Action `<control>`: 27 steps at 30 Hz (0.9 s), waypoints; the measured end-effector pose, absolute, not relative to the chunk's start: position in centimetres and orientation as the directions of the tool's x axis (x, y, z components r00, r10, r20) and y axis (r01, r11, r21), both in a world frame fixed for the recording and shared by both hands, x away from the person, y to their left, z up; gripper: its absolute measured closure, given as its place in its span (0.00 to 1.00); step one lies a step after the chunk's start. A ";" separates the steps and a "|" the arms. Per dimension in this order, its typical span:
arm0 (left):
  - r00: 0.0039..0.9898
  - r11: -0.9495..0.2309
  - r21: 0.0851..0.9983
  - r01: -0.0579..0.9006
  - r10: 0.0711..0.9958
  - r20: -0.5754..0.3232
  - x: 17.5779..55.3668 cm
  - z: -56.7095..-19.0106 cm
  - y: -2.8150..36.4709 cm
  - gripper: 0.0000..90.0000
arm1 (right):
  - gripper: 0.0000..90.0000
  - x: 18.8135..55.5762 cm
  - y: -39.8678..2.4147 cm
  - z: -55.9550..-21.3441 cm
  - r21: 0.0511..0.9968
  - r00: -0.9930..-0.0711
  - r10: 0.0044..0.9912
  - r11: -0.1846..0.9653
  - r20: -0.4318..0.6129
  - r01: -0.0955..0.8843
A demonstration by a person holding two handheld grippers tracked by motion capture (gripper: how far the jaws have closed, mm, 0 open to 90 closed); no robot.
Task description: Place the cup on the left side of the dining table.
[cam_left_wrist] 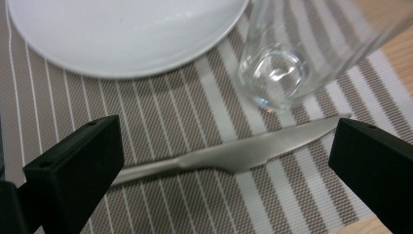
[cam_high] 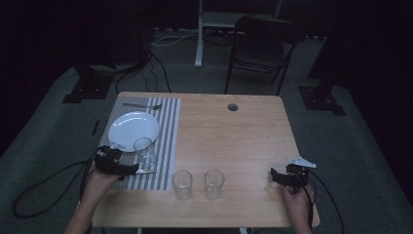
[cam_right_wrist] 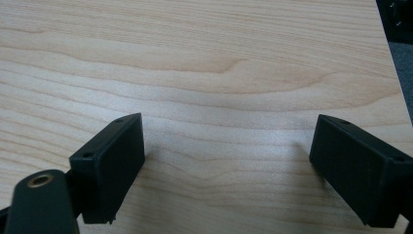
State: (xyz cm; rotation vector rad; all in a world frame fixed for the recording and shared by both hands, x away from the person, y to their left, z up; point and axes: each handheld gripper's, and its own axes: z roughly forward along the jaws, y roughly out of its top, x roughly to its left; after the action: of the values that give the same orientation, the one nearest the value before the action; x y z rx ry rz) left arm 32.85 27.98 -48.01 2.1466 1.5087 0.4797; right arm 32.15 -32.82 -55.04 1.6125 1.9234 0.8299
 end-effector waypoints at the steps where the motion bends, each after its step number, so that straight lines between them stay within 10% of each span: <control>1: 0.325 -0.274 0.563 0.779 0.946 0.011 32.7 -48.2 28.2 0.00 | 0.14 32.1 -32.8 -55.0 0.720 -0.180 0.984 0.116 0.012 0.684; 27: 0.200 -0.167 0.549 0.819 0.980 0.000 29.9 -53.2 30.7 0.00 | 0.14 32.1 -32.8 -55.0 0.720 -0.179 0.984 0.115 0.013 0.685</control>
State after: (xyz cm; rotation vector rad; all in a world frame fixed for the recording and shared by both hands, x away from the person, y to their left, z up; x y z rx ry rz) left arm 29.91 30.68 -53.16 2.0505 1.6746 0.5011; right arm 32.14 -32.81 -55.03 1.6148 1.9231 0.8297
